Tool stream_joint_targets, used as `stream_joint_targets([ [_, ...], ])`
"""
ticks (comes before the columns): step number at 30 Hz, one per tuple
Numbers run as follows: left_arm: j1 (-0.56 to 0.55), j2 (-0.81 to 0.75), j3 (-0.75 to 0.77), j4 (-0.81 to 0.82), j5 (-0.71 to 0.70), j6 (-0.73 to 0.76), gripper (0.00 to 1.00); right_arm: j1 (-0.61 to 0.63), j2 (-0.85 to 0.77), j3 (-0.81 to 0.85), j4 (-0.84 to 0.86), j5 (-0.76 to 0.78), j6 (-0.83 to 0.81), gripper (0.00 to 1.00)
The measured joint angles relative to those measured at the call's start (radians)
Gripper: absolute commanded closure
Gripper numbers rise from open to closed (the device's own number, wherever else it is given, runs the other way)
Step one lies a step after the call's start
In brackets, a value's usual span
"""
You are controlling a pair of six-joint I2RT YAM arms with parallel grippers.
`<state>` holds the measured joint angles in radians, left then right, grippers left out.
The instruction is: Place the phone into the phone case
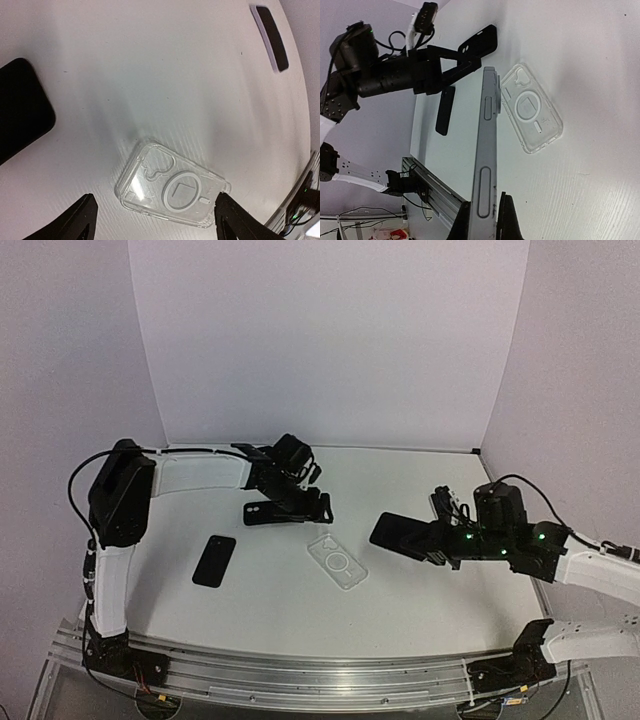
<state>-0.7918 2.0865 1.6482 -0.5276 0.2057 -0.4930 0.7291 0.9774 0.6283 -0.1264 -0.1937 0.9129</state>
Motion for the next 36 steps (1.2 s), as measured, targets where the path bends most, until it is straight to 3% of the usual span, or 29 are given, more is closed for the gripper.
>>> stream_joint_targets([
  [11, -0.001, 0.188, 0.190, -0.084, 0.081, 0.235, 0.58, -0.002, -0.029, -0.042, -0.150, 0.007, -0.022, 1.00],
  [18, -0.001, 0.240, 0.198, -0.111, 0.085, 0.272, 0.66, -0.002, -0.030, -0.042, -0.153, 0.007, -0.034, 1.00],
  [28, -0.004, 0.247, 0.180, -0.107, 0.012, 0.273, 0.98, -0.002, -0.030, -0.042, -0.153, 0.007, -0.050, 1.00],
  [36, -0.052, 0.171, 0.061, -0.061, -0.137, 0.179, 1.00, -0.002, -0.005, -0.041, -0.152, 0.006, -0.060, 1.00],
])
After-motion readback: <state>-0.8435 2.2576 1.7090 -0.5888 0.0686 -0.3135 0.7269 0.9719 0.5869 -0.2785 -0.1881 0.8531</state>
